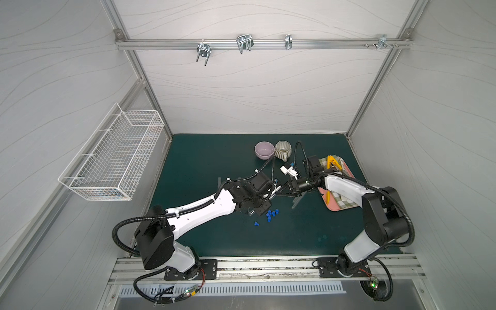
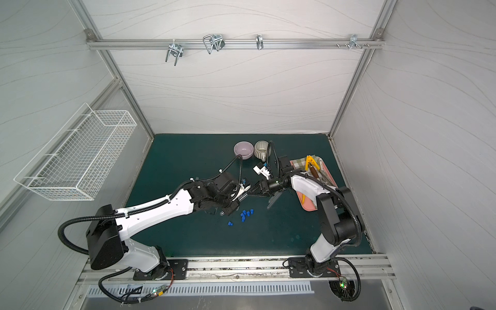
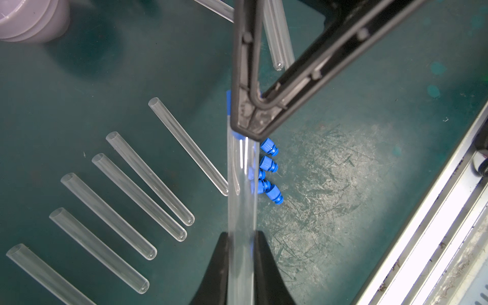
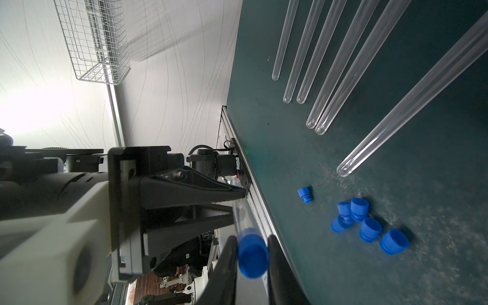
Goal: Remove stoppers from test tubes
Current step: Open the stopper on the test tube.
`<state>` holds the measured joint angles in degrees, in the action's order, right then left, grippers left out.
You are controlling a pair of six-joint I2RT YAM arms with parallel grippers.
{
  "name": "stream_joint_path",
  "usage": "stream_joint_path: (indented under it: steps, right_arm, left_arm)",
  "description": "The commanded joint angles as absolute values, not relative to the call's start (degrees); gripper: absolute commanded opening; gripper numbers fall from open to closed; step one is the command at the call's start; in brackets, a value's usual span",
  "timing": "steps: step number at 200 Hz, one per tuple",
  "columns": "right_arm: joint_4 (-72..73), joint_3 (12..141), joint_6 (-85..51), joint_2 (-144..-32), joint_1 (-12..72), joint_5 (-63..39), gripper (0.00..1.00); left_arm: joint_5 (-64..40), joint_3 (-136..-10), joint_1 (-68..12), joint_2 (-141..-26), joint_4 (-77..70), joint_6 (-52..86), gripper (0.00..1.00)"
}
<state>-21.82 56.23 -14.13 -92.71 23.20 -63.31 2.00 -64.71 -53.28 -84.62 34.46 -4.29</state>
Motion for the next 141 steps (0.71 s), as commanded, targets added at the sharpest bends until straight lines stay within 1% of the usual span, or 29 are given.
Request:
stream_joint_path:
  steps: [1,45,72,105,141]
  right_arm:
    - [-21.54,56.68,-13.44,-93.26,23.48,-64.53,0.25]
    - [-20.35,56.69,-14.51,-93.16,22.85,-65.29,0.25]
    - [-20.56,56.69,-14.26,-93.16,22.87,-65.49,0.21]
    - [-20.96,56.43,-13.84,-93.08,22.85,-65.62,0.19]
    - [-21.22,56.25,-13.66,-92.79,22.68,-65.73,0.13]
  left_arm:
    - [2.64,-64.59,-53.78,-83.5,33.15,-5.8,0.05]
    - [3.07,-64.43,-54.06,-83.5,33.15,-5.91,0.05]
    - [3.49,-64.54,-54.06,-83.72,33.13,-5.96,0.05]
    - [3.99,-64.54,-54.05,-83.85,33.0,-5.65,0.05]
    - [4.73,-64.69,-54.05,-84.24,33.15,-5.45,0.05]
